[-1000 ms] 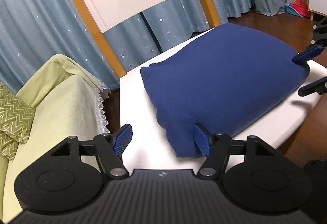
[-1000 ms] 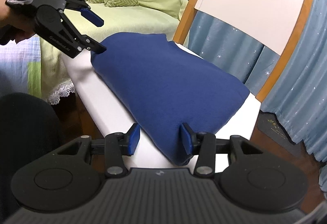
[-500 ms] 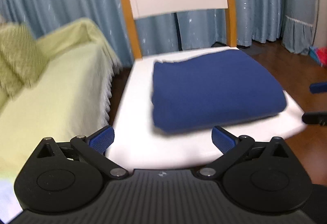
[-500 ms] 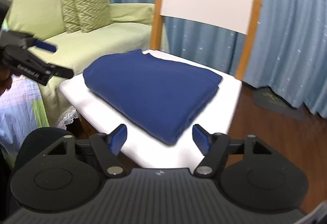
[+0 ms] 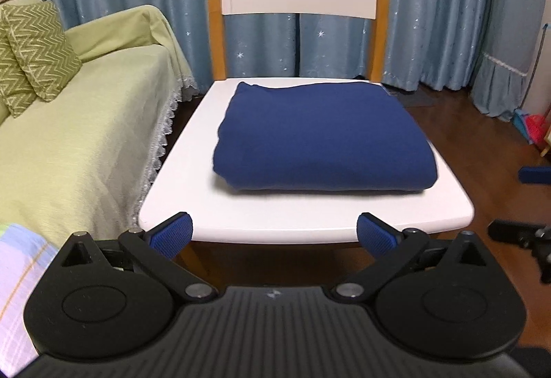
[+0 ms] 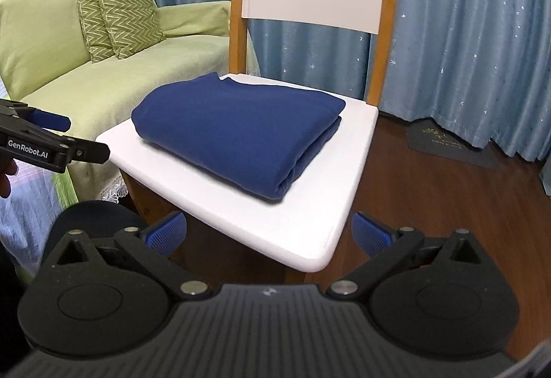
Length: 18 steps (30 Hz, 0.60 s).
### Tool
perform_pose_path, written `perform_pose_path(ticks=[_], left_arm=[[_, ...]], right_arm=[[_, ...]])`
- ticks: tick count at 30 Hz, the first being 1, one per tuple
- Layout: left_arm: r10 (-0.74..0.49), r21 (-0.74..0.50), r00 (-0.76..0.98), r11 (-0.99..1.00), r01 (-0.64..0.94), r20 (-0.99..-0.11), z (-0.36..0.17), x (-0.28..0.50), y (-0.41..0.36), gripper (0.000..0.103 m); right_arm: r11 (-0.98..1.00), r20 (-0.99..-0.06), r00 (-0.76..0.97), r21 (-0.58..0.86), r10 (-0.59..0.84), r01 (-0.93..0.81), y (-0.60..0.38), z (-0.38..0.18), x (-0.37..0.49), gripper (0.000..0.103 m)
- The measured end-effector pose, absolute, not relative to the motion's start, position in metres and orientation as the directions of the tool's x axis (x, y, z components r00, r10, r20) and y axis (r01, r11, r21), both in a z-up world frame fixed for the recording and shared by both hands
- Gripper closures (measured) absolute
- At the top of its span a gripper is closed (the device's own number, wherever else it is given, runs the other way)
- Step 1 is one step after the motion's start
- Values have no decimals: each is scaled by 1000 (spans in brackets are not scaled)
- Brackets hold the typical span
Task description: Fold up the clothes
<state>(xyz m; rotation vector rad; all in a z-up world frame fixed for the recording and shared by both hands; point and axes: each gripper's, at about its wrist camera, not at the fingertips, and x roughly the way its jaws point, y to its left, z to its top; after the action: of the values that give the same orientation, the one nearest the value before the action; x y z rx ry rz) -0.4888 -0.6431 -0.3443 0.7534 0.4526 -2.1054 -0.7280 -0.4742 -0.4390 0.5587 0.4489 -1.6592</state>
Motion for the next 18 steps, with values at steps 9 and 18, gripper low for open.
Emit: perform_pose_path(ticks=[9, 18], left_arm=[[-597, -25, -463, -596, 803, -655, -345, -494, -637, 1], [-578, -23, -461, -606, 795, -673, -359, -503, -637, 1]], right_arm=[[-168, -596, -108, 46, -795, 985, -479, -439, -719, 1], [-163, -618, -90, 62, -781, 985, -489, -448, -710, 1]])
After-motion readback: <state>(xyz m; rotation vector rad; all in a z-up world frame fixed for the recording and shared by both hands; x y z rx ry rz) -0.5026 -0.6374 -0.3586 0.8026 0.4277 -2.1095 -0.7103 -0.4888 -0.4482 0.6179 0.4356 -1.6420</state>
